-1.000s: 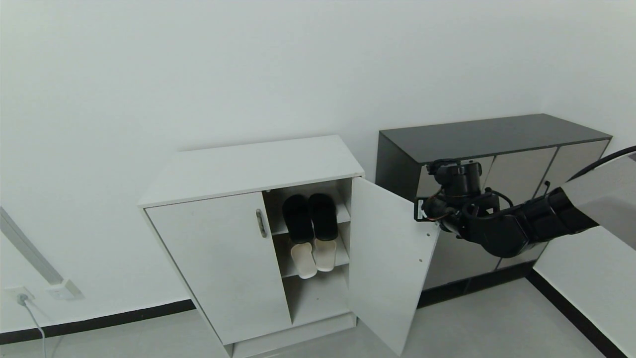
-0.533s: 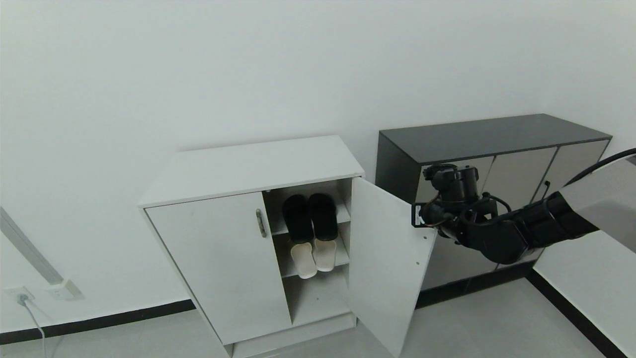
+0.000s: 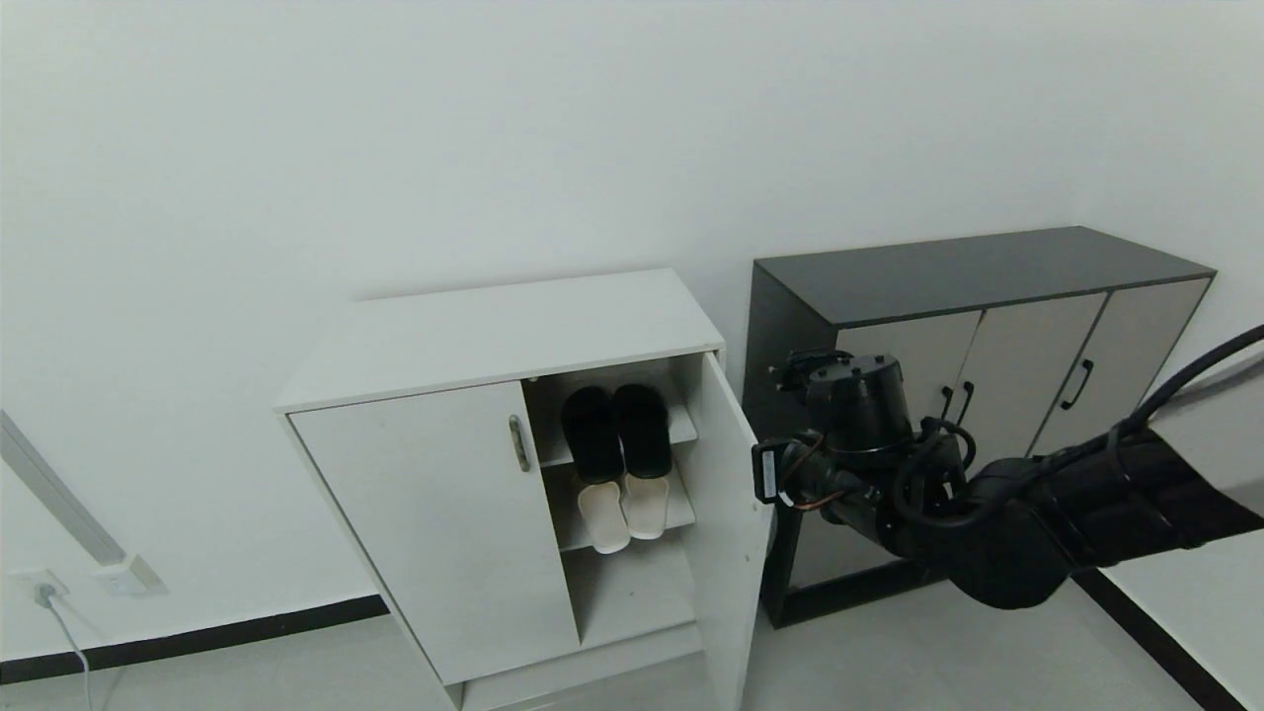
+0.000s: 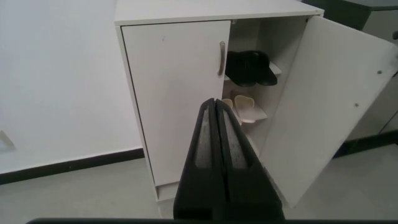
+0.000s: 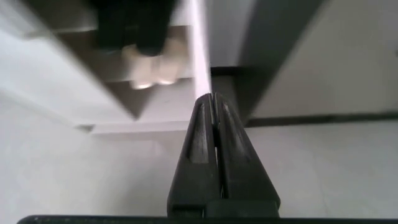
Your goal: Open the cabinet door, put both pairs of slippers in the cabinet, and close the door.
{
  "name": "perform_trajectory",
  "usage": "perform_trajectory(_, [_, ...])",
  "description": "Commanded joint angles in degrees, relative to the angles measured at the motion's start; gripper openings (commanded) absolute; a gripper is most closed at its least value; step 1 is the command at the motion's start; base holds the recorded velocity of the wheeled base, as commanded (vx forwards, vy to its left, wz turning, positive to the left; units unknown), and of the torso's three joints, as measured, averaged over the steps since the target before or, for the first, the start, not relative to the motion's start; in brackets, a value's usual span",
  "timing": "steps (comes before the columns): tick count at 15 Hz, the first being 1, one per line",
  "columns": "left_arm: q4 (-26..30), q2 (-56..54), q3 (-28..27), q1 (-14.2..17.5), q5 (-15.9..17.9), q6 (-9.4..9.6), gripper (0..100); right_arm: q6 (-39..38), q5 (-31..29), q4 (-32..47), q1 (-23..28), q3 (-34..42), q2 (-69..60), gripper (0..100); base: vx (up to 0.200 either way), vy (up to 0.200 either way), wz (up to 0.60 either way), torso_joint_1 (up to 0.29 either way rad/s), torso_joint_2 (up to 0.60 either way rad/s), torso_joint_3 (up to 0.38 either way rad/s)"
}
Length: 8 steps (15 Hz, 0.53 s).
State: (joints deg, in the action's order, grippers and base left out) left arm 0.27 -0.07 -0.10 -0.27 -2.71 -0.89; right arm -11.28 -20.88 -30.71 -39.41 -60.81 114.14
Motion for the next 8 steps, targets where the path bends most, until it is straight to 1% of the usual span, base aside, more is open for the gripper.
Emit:
perform_trajectory(1, [0.00,0.07,0.01,0.00,-0.02,0.01,0,0.20,0.05,-0.05,-3.30,2.01,-4.10,0,0.000,0.000,0.00,0.000,0.00,0.000])
perform_trajectory(2, [0.00,0.07,0.01,0.00,-0.02,0.01,0,0.29,-0.04,-0.14,-5.32,3.06,-5.68,0,0.000,0.000,0.00,0.000,0.00,0.000])
perform_trajectory(3, [0.00,0.07,0.01,0.00,-0.02,0.01,0,0.29,0.23,-0.32,-5.59,3.50,-6.21,0,0.000,0.000,0.00,0.000,0.00,0.000])
perform_trajectory(5, [0.00,0.07,0.01,0.00,-0.02,0.01,0,3.72,0.76,-1.72,-6.12,5.26,-7.79,0,0.000,0.000,0.00,0.000,0.00,0.000])
perform_trajectory(8, [0.00,0.07,0.01,0.00,-0.02,-0.08,0,4.25,0.76,-1.81,-6.64,6.67,-8.32,0,0.000,0.000,0.00,0.000,0.00,0.000])
